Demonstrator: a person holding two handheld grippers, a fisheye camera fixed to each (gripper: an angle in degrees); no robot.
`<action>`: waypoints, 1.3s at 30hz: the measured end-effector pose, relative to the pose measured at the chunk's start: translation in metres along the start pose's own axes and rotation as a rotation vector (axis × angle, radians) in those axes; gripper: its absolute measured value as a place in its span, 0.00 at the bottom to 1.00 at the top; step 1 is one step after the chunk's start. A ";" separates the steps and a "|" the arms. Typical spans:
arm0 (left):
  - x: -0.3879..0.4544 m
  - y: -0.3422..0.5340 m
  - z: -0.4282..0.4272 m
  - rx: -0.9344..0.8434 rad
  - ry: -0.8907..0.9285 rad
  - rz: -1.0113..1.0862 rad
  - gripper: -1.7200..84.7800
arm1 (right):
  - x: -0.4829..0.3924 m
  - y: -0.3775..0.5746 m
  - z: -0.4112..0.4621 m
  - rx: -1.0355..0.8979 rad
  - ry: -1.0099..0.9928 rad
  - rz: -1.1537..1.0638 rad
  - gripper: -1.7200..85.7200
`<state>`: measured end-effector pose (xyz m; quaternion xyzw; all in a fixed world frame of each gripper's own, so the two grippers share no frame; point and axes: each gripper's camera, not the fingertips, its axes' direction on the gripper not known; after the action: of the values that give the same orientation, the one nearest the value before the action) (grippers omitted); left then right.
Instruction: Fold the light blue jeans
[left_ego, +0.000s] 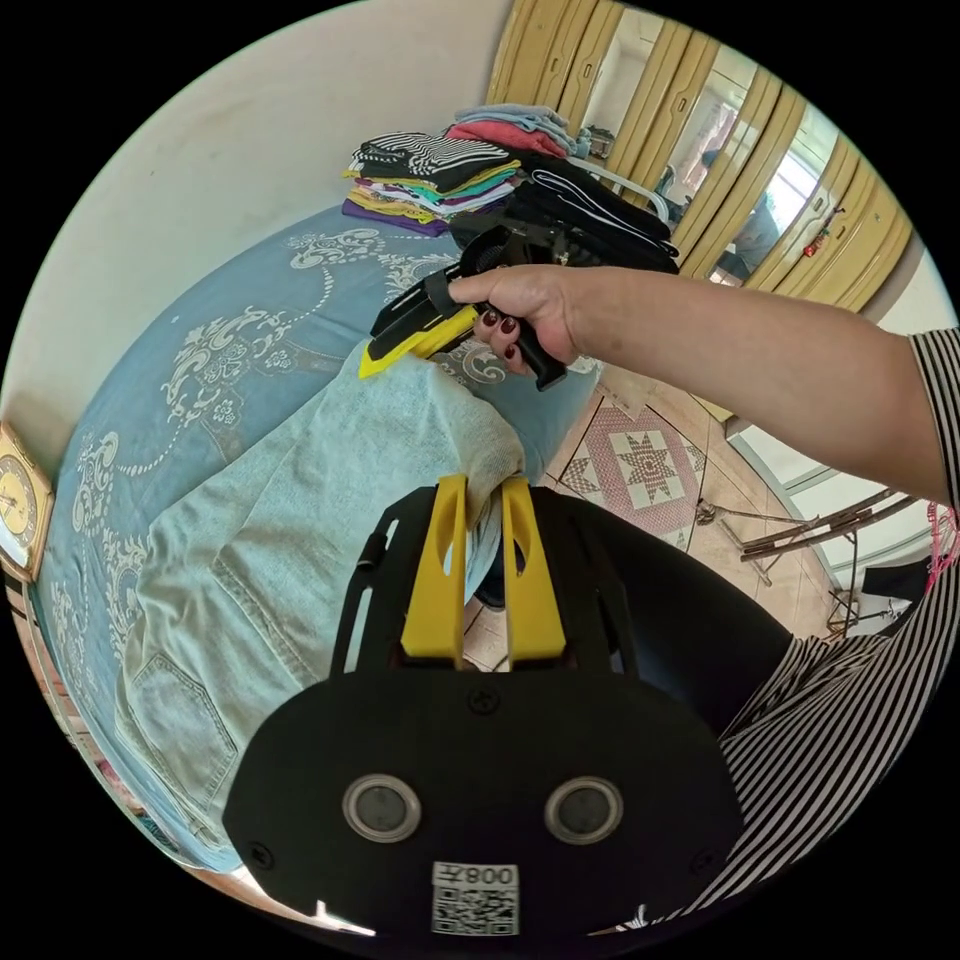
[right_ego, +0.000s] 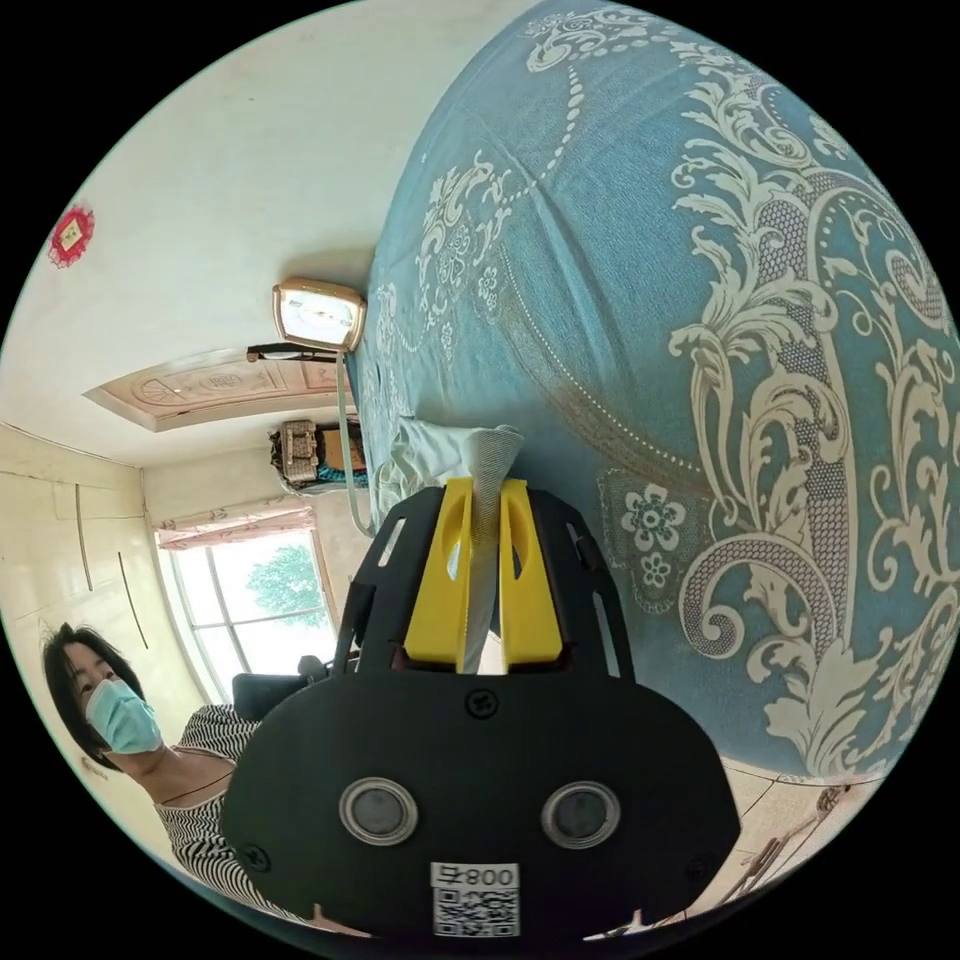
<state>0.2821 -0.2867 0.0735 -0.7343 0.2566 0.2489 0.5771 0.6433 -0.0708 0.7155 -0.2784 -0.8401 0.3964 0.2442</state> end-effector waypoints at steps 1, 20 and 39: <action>-0.002 0.003 0.000 0.002 0.014 0.004 0.09 | 0.000 0.001 -0.001 0.004 -0.004 -0.003 0.07; -0.082 0.126 -0.033 0.198 0.226 -0.080 0.09 | 0.027 0.050 0.029 0.155 -0.118 -0.021 0.05; -0.307 0.398 -0.110 0.575 0.193 -0.681 0.09 | -0.078 -0.079 0.362 -0.152 -0.131 -0.307 0.05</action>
<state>-0.2030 -0.4466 0.0131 -0.6064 0.1118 -0.1059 0.7801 0.4496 -0.3558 0.5586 -0.1383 -0.9143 0.3073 0.2249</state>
